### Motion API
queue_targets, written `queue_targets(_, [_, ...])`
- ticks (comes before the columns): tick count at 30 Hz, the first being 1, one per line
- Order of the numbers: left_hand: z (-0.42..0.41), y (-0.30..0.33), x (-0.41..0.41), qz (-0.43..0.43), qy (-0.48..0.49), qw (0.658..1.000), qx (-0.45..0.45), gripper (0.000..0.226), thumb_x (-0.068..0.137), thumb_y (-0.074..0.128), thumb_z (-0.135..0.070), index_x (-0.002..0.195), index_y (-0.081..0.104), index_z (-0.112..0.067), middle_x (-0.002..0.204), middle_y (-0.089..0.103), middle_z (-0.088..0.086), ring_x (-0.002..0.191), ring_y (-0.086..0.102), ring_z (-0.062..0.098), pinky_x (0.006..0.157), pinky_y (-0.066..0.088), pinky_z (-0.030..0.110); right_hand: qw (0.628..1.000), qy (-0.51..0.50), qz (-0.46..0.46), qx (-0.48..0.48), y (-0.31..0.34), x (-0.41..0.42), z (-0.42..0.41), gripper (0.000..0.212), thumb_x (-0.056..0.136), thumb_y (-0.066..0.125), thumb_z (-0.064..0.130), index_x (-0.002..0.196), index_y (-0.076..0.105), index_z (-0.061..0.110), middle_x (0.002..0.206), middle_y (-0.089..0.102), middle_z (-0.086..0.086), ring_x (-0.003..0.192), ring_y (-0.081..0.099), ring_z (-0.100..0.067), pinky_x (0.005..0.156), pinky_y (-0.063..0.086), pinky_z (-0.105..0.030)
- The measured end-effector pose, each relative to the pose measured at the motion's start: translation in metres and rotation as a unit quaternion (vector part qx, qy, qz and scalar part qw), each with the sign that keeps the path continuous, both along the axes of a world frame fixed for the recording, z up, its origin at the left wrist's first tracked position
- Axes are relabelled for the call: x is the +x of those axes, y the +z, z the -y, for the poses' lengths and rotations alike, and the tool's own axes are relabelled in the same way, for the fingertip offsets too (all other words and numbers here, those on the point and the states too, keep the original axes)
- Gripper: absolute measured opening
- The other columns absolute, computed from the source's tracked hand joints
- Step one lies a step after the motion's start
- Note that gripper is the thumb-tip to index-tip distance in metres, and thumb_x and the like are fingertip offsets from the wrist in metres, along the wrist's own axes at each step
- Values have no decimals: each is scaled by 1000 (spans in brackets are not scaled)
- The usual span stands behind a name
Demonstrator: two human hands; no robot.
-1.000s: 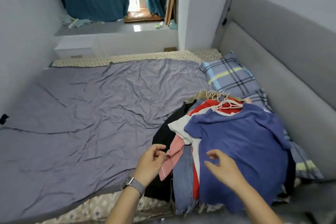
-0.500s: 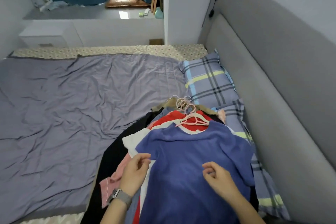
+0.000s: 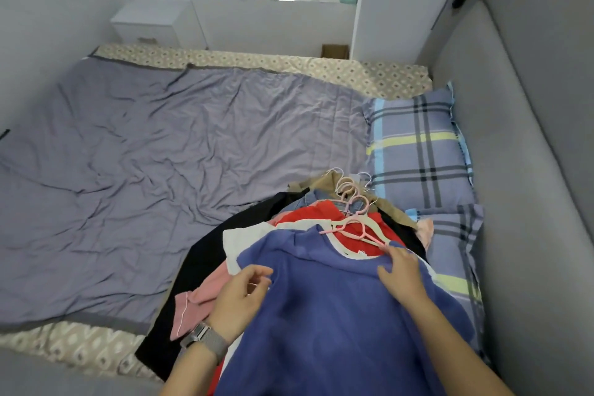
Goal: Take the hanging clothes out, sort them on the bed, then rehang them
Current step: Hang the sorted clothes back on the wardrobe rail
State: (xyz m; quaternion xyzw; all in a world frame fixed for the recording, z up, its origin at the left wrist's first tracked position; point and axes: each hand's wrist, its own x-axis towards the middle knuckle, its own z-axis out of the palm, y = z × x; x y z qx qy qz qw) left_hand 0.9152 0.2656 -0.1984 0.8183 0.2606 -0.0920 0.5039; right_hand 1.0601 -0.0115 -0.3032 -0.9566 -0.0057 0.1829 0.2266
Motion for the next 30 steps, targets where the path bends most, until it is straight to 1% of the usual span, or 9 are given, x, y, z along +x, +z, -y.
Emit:
queue_targets(6, [-1,-10,3,-18,54,998,-10,15,91,55,-7,97,63,-19,87,65,-3,79,60,12,73,50,25,980,37,-84,-177,-23,44,10,59,89,55,28,143,31,20,145,39,-5,128,39,-29,104,37,-40])
queue_targets(11, [4,-12,9,-17,64,998,10,15,91,55,-7,99,63,-16,89,65,-3,82,62,13,74,49,19,982,14,-29,-187,-43,30,2,43,91,55,39,129,44,22,132,46,-5,121,42,-27,99,38,-40])
queue_targets(13, [8,-12,11,-16,64,998,19,16,91,54,-6,99,63,-16,90,66,-3,83,62,11,73,48,13,971,54,4,-234,-48,22,4,40,92,54,39,128,45,23,131,47,-3,121,42,-24,98,38,-37])
queue_targets(18, [18,-11,19,-17,38,998,44,16,92,52,-10,97,62,-21,92,64,-12,83,62,6,67,45,7,948,128,10,-291,-56,8,11,41,93,50,40,129,49,21,140,38,-2,132,33,-24,109,30,-38])
queue_targets(20, [22,-10,21,-24,32,998,45,16,93,52,-12,96,61,-25,93,64,-13,84,63,6,69,46,11,961,123,14,-246,-51,5,10,39,93,48,47,123,55,23,133,44,1,125,39,-20,107,33,-34])
queue_targets(22, [25,-7,24,-12,31,998,49,19,92,52,-11,92,59,-29,94,64,-13,85,62,7,72,45,13,987,107,2,-121,-39,1,8,32,95,46,44,117,57,24,122,53,4,111,50,-15,94,44,-29])
queue_targets(26, [25,0,26,37,-28,989,142,26,92,52,-11,106,55,-33,108,55,-16,94,58,5,78,38,1,988,92,-41,115,2,-17,7,9,95,52,31,88,52,25,80,63,13,76,60,-12,70,51,-30])
queue_targets(28, [23,-3,26,61,-57,984,157,29,92,48,-29,121,53,-34,129,46,-14,114,50,7,95,34,9,973,103,-59,200,25,-25,14,22,93,55,29,74,44,29,62,53,12,60,48,-6,61,42,-23])
queue_targets(30, [23,-6,24,74,-73,977,187,44,88,33,-50,129,45,-39,140,33,-18,128,32,-1,105,23,18,951,135,-104,257,51,-29,22,26,93,56,27,70,47,32,61,49,10,58,44,-3,59,37,-20])
